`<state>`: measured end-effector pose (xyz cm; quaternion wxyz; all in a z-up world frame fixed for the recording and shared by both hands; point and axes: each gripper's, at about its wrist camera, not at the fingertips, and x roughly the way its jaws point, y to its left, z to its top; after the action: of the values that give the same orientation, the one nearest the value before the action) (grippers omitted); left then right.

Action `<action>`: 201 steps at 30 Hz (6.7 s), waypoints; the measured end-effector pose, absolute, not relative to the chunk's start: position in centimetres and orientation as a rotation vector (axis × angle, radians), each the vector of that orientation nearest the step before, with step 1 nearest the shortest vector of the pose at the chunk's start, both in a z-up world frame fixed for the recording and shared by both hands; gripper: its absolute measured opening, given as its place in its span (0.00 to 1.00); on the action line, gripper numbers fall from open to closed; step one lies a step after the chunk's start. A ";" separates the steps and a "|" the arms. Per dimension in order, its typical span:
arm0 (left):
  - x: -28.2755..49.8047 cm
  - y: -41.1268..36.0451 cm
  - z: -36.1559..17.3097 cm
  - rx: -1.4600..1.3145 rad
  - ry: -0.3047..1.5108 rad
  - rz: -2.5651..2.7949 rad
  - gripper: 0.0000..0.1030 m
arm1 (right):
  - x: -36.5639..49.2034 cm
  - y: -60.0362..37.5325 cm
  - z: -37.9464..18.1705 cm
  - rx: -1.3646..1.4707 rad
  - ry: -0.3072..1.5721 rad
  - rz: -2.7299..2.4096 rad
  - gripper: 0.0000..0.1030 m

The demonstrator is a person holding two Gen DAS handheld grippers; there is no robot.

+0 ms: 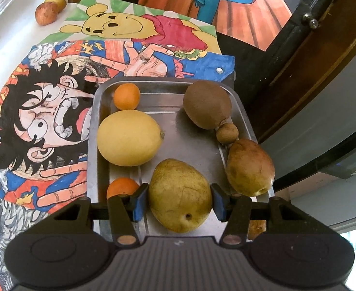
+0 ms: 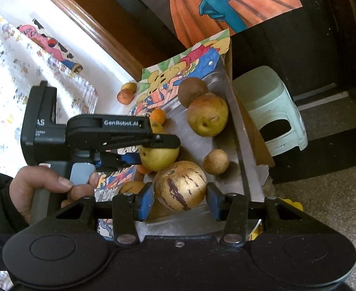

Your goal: Organize fruits

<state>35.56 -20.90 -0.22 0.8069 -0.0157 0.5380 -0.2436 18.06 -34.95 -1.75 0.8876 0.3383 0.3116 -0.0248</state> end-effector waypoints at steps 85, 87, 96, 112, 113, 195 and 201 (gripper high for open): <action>31.6 -13.8 8.5 -0.088 1.109 -0.418 0.97 | 19.9 -33.6 3.2 0.560 0.707 -0.234 0.91; 31.5 -13.4 8.5 -0.086 1.107 -0.398 0.98 | 20.0 -33.4 3.4 0.545 0.702 -0.239 0.92; 30.7 -11.5 8.3 -0.068 1.108 -0.301 0.99 | 20.3 -32.5 3.8 0.502 0.701 -0.246 0.99; 29.1 -8.3 8.2 -0.002 1.038 -0.228 0.99 | 20.0 -29.4 4.8 0.437 0.683 -0.325 0.99; 29.1 -8.0 8.1 -0.001 1.034 -0.230 0.99 | 19.9 -29.1 4.9 0.430 0.679 -0.335 0.99; -1.6 -3.6 4.1 -0.094 0.351 -0.021 1.00 | -3.0 -19.9 1.3 0.023 0.142 -0.022 0.99; -2.7 -2.8 3.2 -0.073 0.371 -0.006 1.00 | -3.3 -18.9 0.3 0.003 0.169 -0.020 0.99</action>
<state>-2.68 -2.84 3.17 0.9821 -0.0361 0.1846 -0.0030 -3.29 -18.85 0.31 0.9964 0.0016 0.0845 -0.0100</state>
